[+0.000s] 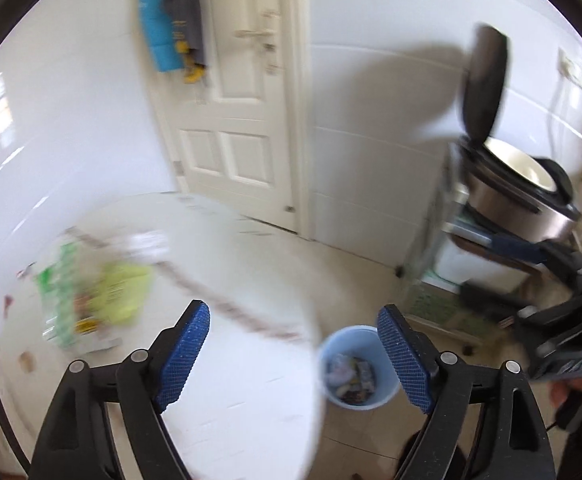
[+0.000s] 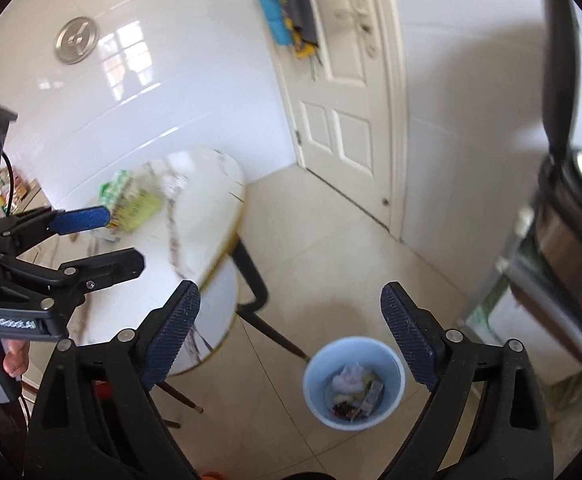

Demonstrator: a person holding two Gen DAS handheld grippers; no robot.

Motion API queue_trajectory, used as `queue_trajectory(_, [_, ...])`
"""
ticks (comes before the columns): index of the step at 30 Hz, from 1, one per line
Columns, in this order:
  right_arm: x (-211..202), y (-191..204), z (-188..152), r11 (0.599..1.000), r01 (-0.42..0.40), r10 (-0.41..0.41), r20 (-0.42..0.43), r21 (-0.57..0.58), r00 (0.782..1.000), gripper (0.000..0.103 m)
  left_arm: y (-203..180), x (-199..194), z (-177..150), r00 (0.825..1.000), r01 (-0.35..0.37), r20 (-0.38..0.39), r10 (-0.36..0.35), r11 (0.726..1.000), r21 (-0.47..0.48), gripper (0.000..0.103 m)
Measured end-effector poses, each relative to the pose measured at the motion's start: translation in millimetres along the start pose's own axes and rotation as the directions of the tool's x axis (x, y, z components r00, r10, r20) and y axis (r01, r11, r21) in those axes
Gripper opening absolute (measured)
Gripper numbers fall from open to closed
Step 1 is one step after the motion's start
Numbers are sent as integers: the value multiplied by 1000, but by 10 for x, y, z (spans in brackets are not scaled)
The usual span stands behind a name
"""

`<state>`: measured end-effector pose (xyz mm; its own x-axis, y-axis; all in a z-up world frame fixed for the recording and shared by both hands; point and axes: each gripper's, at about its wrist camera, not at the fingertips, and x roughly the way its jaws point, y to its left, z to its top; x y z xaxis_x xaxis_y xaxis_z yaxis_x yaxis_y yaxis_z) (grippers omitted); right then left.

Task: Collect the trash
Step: 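Grasp the brown lump with the left tool while the right tool grasps the green packet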

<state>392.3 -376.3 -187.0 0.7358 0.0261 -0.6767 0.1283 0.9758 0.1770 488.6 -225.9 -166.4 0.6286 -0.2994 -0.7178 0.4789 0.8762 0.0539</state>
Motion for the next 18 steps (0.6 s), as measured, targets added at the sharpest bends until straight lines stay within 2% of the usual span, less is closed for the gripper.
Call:
queue_trajectory(2, [-35, 204, 93, 999, -9, 10, 18, -34, 1000, 94, 294, -137, -112, 999, -43, 16, 44, 998, -34, 86])
queue_trajectory(5, [-15, 519, 216, 996, -35, 37, 27, -82, 999, 94, 818, -299, -314, 987, -156, 20, 158, 983, -99, 88])
queue_trajectory(8, [109, 870, 298, 989, -54, 56, 11, -140, 998, 94, 1368, -387, -544, 972, -231, -9, 233, 955, -185, 88])
queue_trajectory(11, [330, 1216, 384, 980, -62, 59, -21, -191, 998, 94, 1931, -415, -785, 953, -300, -52, 297, 914, -274, 88])
queue_trajectory(14, [606, 1481, 423, 972, -79, 67, -60, -222, 996, 94, 2339, -379, -972, 939, -342, -86, 333, 880, -329, 88])
queue_trajectory(18, [993, 1749, 450, 963, -106, 78, -122, -246, 989, 94, 2747, -228, -1127, 933, -359, -127, 337, 860, -363, 88])
